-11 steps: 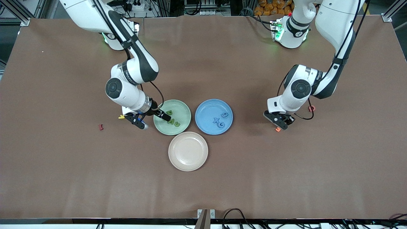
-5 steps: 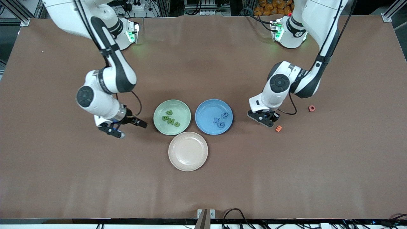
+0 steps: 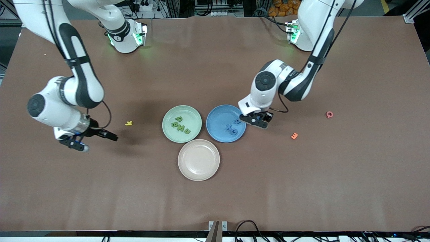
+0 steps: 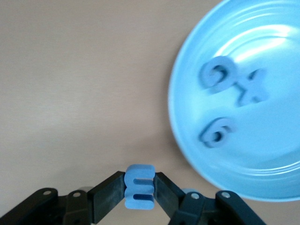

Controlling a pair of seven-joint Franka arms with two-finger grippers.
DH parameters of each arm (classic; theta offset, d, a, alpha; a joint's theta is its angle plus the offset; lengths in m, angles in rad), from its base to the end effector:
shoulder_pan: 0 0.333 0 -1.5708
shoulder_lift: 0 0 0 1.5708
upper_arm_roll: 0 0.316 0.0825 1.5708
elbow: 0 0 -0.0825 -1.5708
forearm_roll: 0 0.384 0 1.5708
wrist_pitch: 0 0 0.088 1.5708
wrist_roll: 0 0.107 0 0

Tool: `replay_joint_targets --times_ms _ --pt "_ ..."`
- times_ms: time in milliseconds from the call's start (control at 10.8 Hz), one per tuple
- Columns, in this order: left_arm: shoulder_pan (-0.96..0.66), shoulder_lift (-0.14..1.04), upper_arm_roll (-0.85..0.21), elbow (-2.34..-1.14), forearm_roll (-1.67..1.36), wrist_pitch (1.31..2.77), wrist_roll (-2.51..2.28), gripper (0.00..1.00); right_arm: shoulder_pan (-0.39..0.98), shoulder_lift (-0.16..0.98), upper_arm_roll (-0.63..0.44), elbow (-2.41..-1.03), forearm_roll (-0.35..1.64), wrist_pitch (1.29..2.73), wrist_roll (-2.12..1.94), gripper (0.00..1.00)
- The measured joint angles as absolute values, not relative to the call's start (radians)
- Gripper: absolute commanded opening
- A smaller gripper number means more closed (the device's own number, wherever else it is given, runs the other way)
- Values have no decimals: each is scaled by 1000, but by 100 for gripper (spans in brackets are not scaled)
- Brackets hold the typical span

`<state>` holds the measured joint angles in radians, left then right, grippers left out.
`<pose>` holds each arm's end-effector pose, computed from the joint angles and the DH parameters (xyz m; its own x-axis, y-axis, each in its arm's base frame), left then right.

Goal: Sort letters by color into matching plates
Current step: 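Carry the blue E to the blue plate and open the left gripper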

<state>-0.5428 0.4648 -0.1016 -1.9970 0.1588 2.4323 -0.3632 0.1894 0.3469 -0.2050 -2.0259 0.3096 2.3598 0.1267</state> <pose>0.4857 -0.3625 0.2235 0.9238 -0.3828 -0.0067 -0.3824 -0.9220 -0.0610 0.5987 -0.0020 0.2797 0.9393 -0.3414 -0.0333 -0.3426 -0.9284 -0.1438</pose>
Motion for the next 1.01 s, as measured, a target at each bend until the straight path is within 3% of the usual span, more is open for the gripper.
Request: replay_joint_targets --times_ms 645,738,830,922,1014 --pt "-692 574 -102 -1835 107 2432 -704 0 115 342 -320 -2025 187 2345 -28 100" --pt "-711 590 -102 -1810 107 2432 -750 9 115 342 -327 -2023 186 2345 -33 100" --pt "-729 609 -102 -1782 107 2431 -788 78 115 342 -327 -2018 184 2345 -34 100" --pt "-738 629 -101 -1755 107 2431 -807 100 115 342 -329 -2013 183 2343 -34 100" --pt "-739 643 -100 -1734 106 2431 -811 100 115 342 -335 -2006 182 2336 -34 100"
